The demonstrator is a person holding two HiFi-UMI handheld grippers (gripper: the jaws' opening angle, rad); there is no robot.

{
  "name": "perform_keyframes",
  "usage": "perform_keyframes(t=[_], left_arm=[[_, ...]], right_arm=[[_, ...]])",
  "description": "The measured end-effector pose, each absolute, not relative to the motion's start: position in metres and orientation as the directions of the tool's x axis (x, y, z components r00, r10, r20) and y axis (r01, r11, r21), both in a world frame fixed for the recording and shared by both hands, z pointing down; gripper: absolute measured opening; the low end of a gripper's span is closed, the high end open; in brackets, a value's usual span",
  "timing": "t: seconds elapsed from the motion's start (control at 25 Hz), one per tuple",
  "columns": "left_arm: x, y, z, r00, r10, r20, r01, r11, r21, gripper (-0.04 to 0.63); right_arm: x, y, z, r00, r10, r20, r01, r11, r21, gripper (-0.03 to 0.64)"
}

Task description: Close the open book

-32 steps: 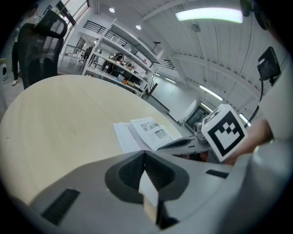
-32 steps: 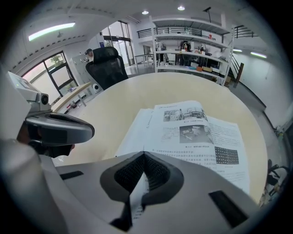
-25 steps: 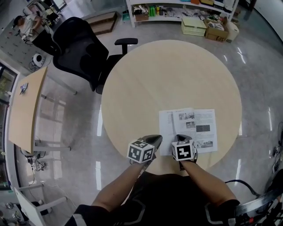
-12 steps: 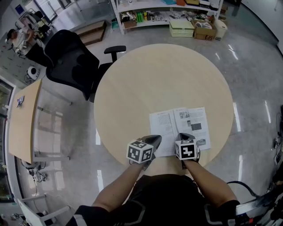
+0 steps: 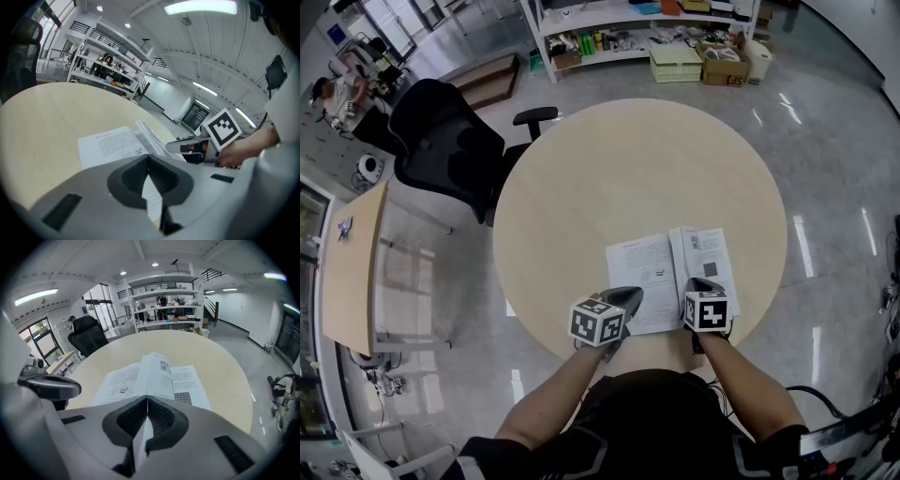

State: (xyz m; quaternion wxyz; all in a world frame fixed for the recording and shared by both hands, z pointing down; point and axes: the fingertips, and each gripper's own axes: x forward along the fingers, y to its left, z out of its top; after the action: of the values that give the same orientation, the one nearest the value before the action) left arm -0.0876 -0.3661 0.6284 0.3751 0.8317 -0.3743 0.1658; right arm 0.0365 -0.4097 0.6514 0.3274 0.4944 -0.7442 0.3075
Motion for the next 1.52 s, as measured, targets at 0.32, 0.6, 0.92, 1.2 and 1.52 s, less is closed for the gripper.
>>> perform_keyframes(t=[0.32,0.6,0.92,1.2,1.52], left_arm=[[-0.064,-0.371,0.625,0.668,-0.481,0.567,-0.744,-0.457,0.489,-0.014],[-0.046,-0.371,0.628,0.669,-0.461,0.583,-0.742,-0.464,0.484,-0.014],[-0.034,-0.374,0.624,0.66,-0.454,0.598,-0.749,-0.46,0.478,-0.014],[-0.032,-0.372,0.628,0.644,-0.458,0.612,-0.763,-0.439,0.474,-0.014],[-0.038,-0.371,0.635,0.624,-0.476,0.62,-0.781,-0.397,0.482,-0.014]], right_arm=[[0.069,-0.42,0.648,-0.324,-0.561,0.762,-0.943,0.26,-0.209,0.0],[0.111,-0.425,0.654,-0.311,-0.572,0.759,-0.95,0.165,-0.265,0.0],[0.153,-0.431,0.667,-0.324,-0.553,0.768,-0.933,0.051,-0.356,0.0],[0.172,-0.432,0.691,-0.346,-0.531,0.773,-0.92,0.032,-0.39,0.002],[0.196,-0.43,0.713,-0.311,-0.504,0.806,-0.935,0.013,-0.353,0.0]])
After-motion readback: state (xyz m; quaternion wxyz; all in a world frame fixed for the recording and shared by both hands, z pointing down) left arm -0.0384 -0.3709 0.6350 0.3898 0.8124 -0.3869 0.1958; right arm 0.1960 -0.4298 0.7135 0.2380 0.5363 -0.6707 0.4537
